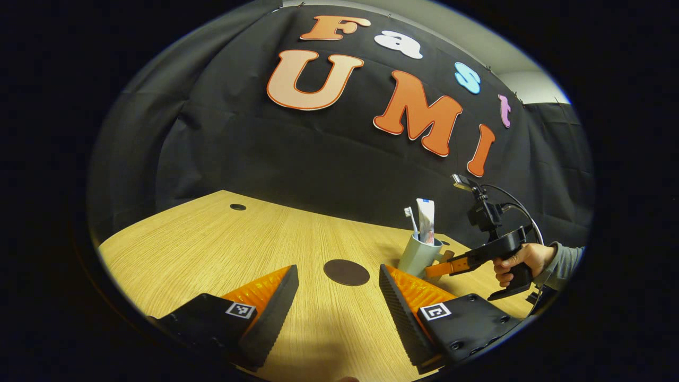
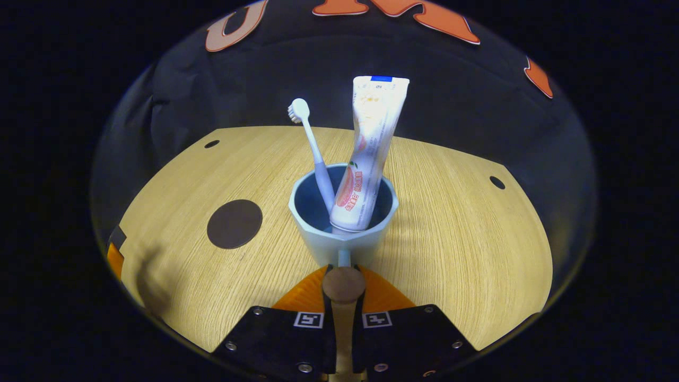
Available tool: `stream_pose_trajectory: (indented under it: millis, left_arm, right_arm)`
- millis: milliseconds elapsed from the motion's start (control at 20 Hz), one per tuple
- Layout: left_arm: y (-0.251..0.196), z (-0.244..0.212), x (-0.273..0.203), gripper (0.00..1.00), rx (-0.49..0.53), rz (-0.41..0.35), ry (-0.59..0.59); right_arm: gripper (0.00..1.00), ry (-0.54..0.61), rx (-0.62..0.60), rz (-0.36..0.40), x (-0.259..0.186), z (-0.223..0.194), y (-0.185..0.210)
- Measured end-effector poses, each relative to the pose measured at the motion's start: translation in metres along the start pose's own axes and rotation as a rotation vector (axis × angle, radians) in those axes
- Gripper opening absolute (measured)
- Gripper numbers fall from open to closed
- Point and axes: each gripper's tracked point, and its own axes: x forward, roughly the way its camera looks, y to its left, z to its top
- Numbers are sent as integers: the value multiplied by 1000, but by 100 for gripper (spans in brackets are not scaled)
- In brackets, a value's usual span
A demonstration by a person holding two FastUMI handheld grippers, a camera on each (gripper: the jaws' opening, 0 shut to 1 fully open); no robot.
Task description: Put the toothbrush and toothpaste on the desktop into the cup, then pick up the cup and place it on the coaster on the desktop.
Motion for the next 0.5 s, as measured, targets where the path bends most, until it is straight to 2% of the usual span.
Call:
stream_pose_trajectory:
  millis: [500]
  left_arm:
    - [-4, 1, 0, 96, 27, -5, 6]
  right_arm:
    - [12, -108, -65, 91, 3, 14, -3]
